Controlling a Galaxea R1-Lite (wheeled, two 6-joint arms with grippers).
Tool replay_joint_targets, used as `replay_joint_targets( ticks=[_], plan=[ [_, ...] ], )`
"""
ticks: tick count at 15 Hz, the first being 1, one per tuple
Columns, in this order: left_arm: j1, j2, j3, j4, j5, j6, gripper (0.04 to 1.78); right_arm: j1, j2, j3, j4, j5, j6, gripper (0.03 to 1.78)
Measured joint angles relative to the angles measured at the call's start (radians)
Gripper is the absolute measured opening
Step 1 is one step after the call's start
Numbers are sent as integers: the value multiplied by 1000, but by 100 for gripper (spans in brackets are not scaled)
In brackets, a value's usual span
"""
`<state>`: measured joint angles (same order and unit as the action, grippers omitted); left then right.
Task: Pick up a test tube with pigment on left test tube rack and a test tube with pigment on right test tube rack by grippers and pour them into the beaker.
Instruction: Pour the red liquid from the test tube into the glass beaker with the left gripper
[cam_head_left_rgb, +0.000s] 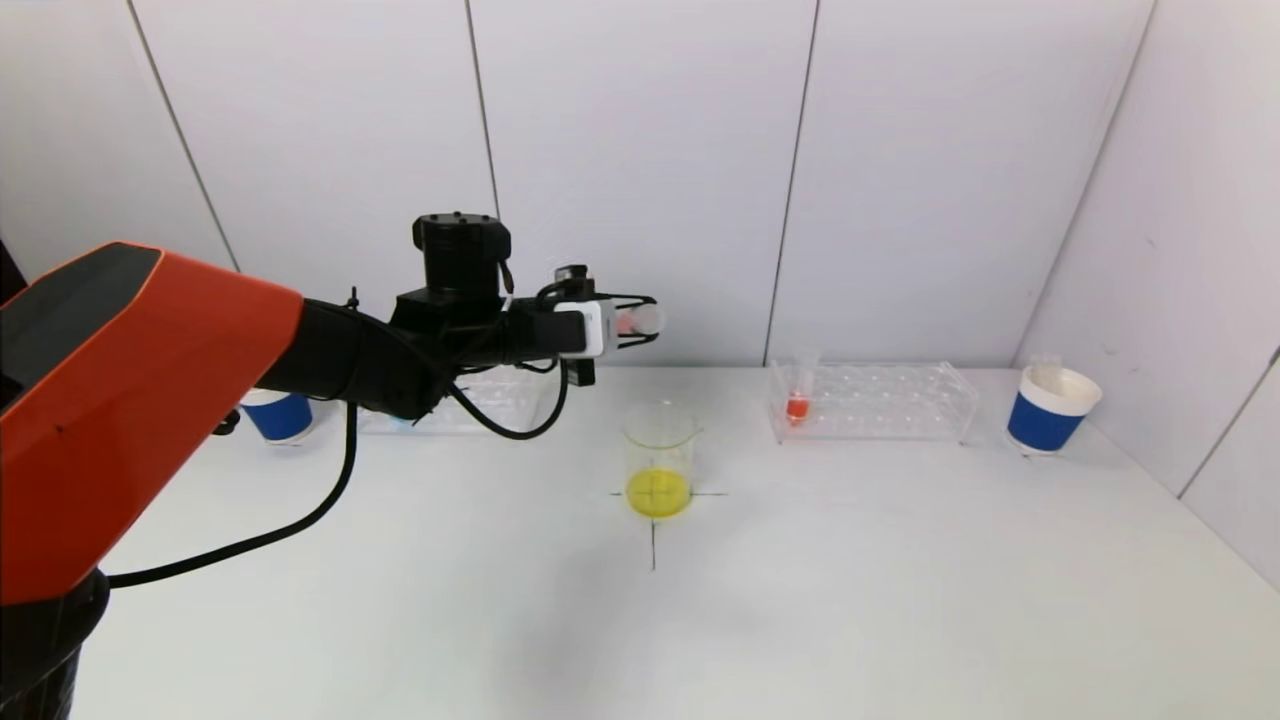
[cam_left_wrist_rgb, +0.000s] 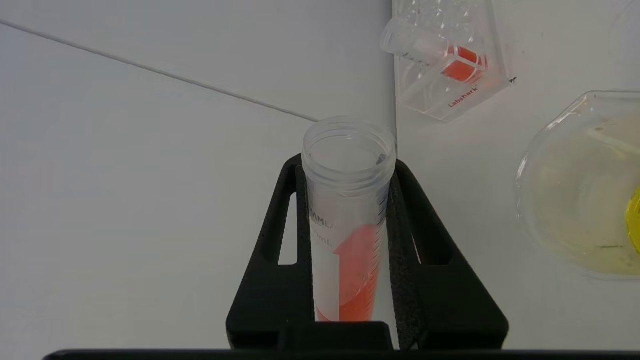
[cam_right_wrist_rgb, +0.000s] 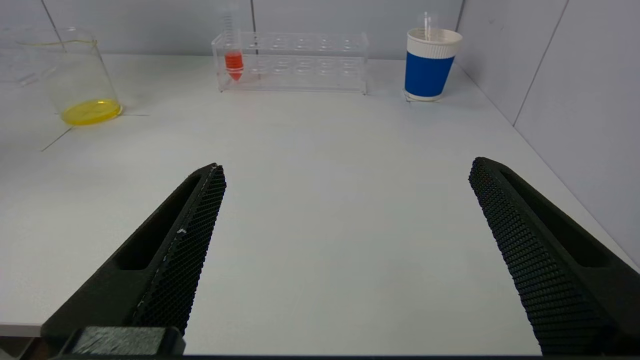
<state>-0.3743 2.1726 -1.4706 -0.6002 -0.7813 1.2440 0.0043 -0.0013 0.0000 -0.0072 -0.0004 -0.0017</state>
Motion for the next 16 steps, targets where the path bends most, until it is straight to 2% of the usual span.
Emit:
replay_joint_targets(
  ticks=[6, 16],
  plan=[
    [10, -1, 8, -9, -47, 74, 44, 0, 0, 0, 0, 0, 1, 177],
    [12, 44, 40, -109, -50, 167, 44, 0, 0, 0, 0, 0, 0, 177]
  ],
)
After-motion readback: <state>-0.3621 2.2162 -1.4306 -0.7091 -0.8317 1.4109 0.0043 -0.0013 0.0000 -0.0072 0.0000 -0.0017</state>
